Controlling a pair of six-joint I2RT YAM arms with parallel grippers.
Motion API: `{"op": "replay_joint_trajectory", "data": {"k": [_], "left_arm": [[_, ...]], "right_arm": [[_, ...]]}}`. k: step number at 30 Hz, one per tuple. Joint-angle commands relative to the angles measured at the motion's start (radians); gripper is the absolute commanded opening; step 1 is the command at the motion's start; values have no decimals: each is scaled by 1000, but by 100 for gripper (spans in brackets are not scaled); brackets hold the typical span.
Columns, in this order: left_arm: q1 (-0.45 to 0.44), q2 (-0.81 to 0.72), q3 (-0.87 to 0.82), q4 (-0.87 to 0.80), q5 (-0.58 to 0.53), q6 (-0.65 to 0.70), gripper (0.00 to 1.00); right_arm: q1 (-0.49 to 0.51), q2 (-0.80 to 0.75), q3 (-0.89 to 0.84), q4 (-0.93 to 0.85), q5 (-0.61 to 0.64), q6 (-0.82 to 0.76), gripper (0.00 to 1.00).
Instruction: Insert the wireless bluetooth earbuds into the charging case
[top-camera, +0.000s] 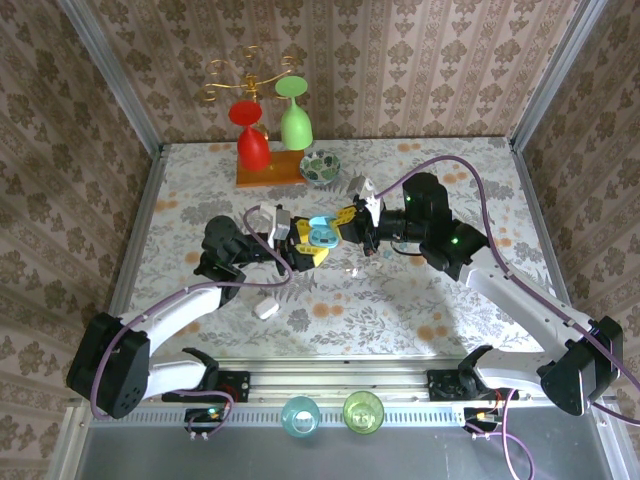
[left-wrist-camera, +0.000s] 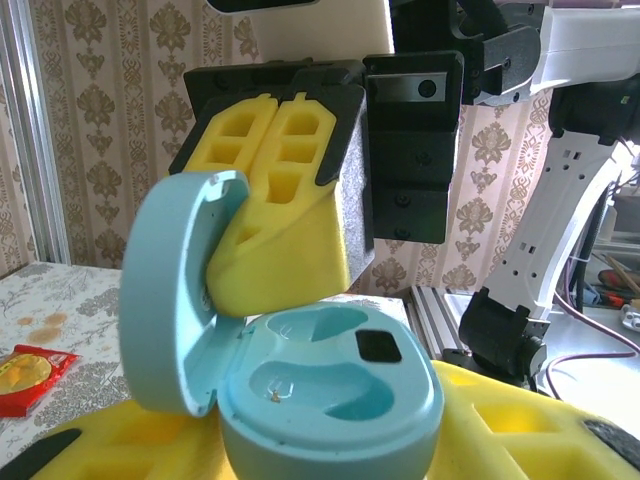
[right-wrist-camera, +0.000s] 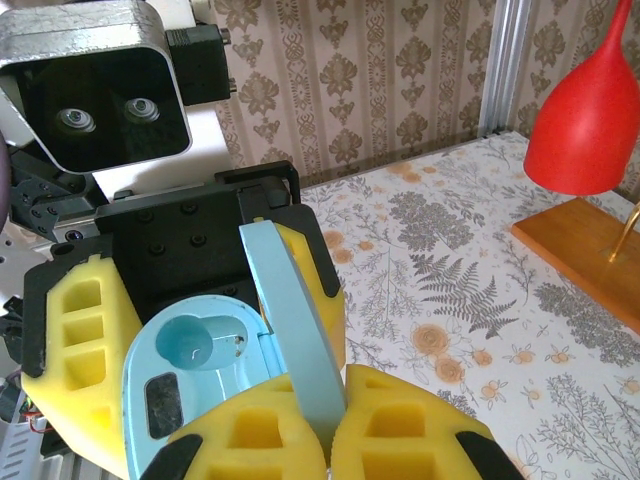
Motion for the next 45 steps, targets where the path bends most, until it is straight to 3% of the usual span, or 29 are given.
{"op": "replay_joint_trajectory", "data": {"k": [1, 10, 13, 20, 29, 34, 39, 42, 45], "left_arm": [[-7, 1, 38, 15, 27, 9, 46], [-6, 9, 38, 25, 35, 6, 29], [-6, 10, 34, 25, 31, 12, 26], [-1, 14, 26, 26, 19, 25, 26], [16, 18, 5, 52, 11, 16, 26], [39, 24, -13, 92, 10, -6, 26], [65, 24, -27, 112, 18, -18, 26], [71, 26, -34, 125, 15, -21, 27], [72, 32, -38, 131, 16, -21, 27]], "right_arm": [[8, 3, 22, -4, -12, -25, 0], [9, -3, 20, -6, -10, -25, 0], [9, -9, 17, 0, -5, -16, 6], [3, -35, 16, 21, 30, 59, 46], [-9, -104, -18, 26, 45, 103, 75], [-54, -205, -82, 92, 42, 205, 81], [-185, -305, -213, 221, 70, 380, 83], [-274, -306, -253, 190, 163, 467, 82], [-326, -246, -232, 36, 315, 499, 79]]}}
